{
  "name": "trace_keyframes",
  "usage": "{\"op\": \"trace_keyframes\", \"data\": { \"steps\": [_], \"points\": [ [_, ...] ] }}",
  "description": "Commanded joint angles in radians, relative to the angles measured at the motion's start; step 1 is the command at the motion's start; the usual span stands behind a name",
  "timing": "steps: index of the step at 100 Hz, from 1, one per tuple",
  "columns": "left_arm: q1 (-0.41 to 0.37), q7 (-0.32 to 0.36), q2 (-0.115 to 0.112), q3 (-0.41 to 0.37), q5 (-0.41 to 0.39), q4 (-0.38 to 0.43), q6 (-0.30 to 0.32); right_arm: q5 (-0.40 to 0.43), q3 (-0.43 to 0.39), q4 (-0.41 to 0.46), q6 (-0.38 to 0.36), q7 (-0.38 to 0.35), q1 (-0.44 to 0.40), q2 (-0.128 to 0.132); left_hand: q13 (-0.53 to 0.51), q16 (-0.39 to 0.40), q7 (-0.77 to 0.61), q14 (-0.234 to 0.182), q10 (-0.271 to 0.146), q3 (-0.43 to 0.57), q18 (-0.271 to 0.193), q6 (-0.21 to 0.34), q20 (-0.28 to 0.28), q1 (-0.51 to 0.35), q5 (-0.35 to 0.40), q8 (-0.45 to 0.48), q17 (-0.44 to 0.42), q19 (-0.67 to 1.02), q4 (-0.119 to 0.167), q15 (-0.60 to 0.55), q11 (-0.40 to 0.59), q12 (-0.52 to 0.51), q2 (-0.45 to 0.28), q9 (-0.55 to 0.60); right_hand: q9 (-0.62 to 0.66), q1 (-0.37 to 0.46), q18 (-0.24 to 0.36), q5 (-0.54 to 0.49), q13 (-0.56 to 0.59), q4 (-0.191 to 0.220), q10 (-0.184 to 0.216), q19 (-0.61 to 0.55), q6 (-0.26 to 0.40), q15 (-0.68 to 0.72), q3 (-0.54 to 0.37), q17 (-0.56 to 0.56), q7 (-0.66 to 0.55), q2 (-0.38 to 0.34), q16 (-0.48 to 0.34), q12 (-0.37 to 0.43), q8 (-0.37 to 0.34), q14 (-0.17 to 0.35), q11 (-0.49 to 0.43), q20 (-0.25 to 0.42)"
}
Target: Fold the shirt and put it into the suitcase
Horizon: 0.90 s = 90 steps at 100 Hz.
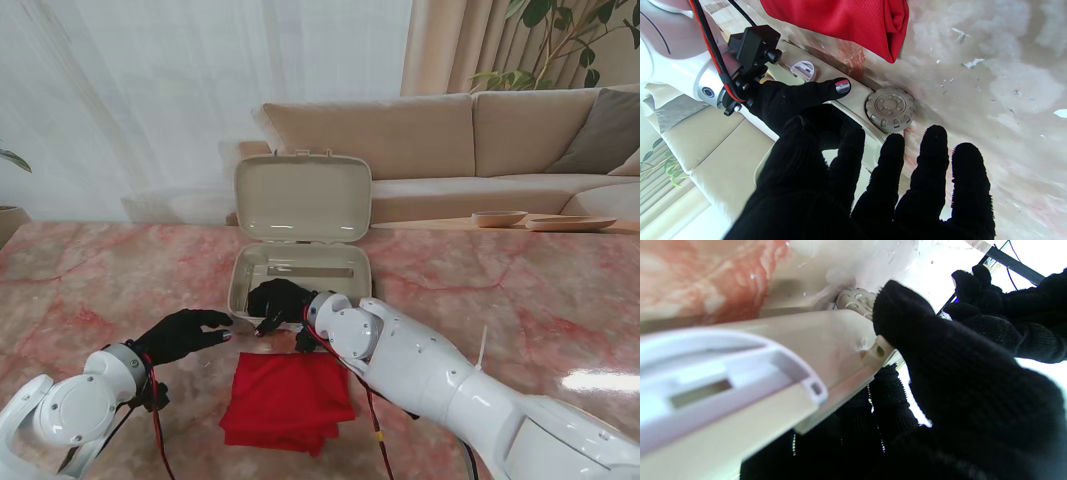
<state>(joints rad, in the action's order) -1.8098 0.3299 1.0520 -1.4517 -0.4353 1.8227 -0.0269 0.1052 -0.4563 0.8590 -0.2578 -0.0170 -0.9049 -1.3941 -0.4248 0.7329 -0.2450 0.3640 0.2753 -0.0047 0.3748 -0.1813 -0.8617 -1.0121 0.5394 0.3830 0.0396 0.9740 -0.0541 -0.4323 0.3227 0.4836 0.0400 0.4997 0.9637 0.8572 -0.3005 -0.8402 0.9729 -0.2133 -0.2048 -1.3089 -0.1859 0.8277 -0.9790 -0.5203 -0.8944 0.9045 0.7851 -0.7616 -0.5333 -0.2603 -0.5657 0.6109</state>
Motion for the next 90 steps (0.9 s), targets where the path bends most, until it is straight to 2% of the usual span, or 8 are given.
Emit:
{"op": "trace_keyframes", "data": {
  "steps": [1, 26, 45, 50, 72, 83, 85, 90],
  "points": [
    [-0.008, 0.0, 0.002, 0.001, 0.001, -0.008, -0.005, 0.001, 0.007, -0.013, 0.007, -0.025, -0.013, -0.001, 0.018, -0.01, 0.014, 0.013, -0.013, -0.036, 0.02, 0.034, 0.008, 0.006, -0.02, 0.01, -0.015, -0.015, 0.003, 0.025, -0.02, -0.01, -0.043, -0.017, -0.026, 0.055, 0.01, 0.042, 0.007, 0.044, -0.005, 0.032, 0.13, -0.148, -0.116, 0.015, 0.002, -0.074, -0.121, 0.019, 0.029, 0.02, 0.014, 0.023],
    [-0.004, 0.0, 0.002, 0.002, 0.003, -0.013, -0.003, -0.004, -0.003, 0.006, 0.028, -0.022, -0.022, 0.005, 0.017, -0.01, 0.014, 0.01, -0.015, -0.036, 0.021, 0.036, 0.008, 0.006, -0.02, 0.01, -0.015, -0.015, 0.002, 0.025, -0.02, -0.01, -0.043, -0.018, -0.079, 0.005, -0.011, 0.085, -0.03, 0.082, -0.023, 0.055, 0.1, -0.168, 0.001, 0.043, -0.006, -0.111, -0.149, 0.049, 0.062, 0.034, -0.002, 0.032],
    [0.0, 0.001, 0.002, 0.003, 0.003, -0.018, 0.001, -0.003, -0.009, 0.018, 0.036, -0.02, -0.027, 0.01, 0.017, -0.01, 0.014, 0.009, -0.015, -0.036, 0.021, 0.035, 0.008, 0.005, -0.021, 0.01, -0.015, -0.015, 0.003, 0.025, -0.02, -0.01, -0.042, -0.019, -0.116, -0.05, -0.019, 0.097, -0.049, 0.08, -0.028, 0.068, 0.085, -0.189, 0.015, 0.058, 0.019, -0.114, -0.168, 0.087, 0.065, 0.029, -0.004, 0.032],
    [0.001, 0.0, 0.002, 0.003, 0.003, -0.019, 0.002, -0.004, -0.012, 0.023, 0.04, -0.02, -0.03, 0.012, 0.017, -0.01, 0.014, 0.011, -0.015, -0.036, 0.021, 0.035, 0.008, 0.005, -0.021, 0.01, -0.015, -0.015, 0.003, 0.025, -0.019, -0.01, -0.042, -0.018, -0.131, -0.072, -0.019, 0.094, -0.059, 0.08, -0.034, 0.074, 0.077, -0.193, 0.021, 0.065, 0.058, -0.122, -0.177, 0.143, 0.044, 0.026, -0.023, 0.035],
    [0.005, -0.001, 0.002, 0.006, 0.003, -0.025, 0.007, -0.019, -0.035, 0.05, 0.054, -0.016, -0.047, 0.023, 0.017, -0.01, 0.014, 0.01, -0.015, -0.036, 0.021, 0.035, 0.008, 0.006, -0.021, 0.01, -0.016, -0.016, 0.002, 0.025, -0.02, -0.01, -0.042, -0.019, -0.181, -0.165, -0.017, 0.064, -0.105, 0.108, -0.053, 0.109, 0.045, -0.239, 0.041, 0.099, 0.255, -0.178, -0.201, 0.169, -0.06, 0.016, 0.006, 0.02],
    [0.008, -0.002, 0.002, 0.007, 0.004, -0.029, 0.01, -0.012, -0.047, 0.071, 0.062, -0.008, -0.056, 0.033, 0.019, -0.011, 0.015, 0.011, -0.014, -0.036, 0.022, 0.034, 0.008, 0.005, -0.021, 0.01, -0.015, -0.016, 0.003, 0.026, -0.02, -0.01, -0.042, -0.019, -0.199, -0.191, -0.019, 0.061, -0.123, 0.122, -0.056, 0.118, 0.035, -0.255, 0.042, 0.113, 0.296, -0.197, -0.207, 0.172, -0.07, 0.016, 0.015, 0.018],
    [0.008, -0.003, 0.002, 0.008, 0.004, -0.029, 0.01, -0.01, -0.049, 0.075, 0.064, -0.007, -0.058, 0.035, 0.018, -0.011, 0.015, 0.011, -0.016, -0.036, 0.022, 0.034, 0.009, 0.004, -0.021, 0.01, -0.016, -0.016, 0.003, 0.026, -0.02, -0.01, -0.041, -0.019, -0.207, -0.199, -0.019, 0.05, -0.13, 0.137, -0.058, 0.123, 0.033, -0.264, 0.052, 0.118, 0.353, -0.208, -0.212, 0.175, -0.123, 0.016, 0.02, 0.02],
    [0.009, -0.004, 0.002, 0.008, 0.004, -0.03, 0.011, -0.006, -0.054, 0.086, 0.071, -0.003, -0.062, 0.039, 0.017, -0.011, 0.015, 0.01, -0.015, -0.036, 0.022, 0.035, 0.009, 0.004, -0.02, 0.01, -0.016, -0.016, 0.003, 0.026, -0.02, -0.01, -0.042, -0.018, -0.218, -0.213, -0.018, 0.052, -0.139, 0.145, -0.06, 0.128, 0.026, -0.272, 0.052, 0.125, 0.371, -0.222, -0.215, 0.177, -0.129, 0.014, 0.026, 0.019]
  ]
}}
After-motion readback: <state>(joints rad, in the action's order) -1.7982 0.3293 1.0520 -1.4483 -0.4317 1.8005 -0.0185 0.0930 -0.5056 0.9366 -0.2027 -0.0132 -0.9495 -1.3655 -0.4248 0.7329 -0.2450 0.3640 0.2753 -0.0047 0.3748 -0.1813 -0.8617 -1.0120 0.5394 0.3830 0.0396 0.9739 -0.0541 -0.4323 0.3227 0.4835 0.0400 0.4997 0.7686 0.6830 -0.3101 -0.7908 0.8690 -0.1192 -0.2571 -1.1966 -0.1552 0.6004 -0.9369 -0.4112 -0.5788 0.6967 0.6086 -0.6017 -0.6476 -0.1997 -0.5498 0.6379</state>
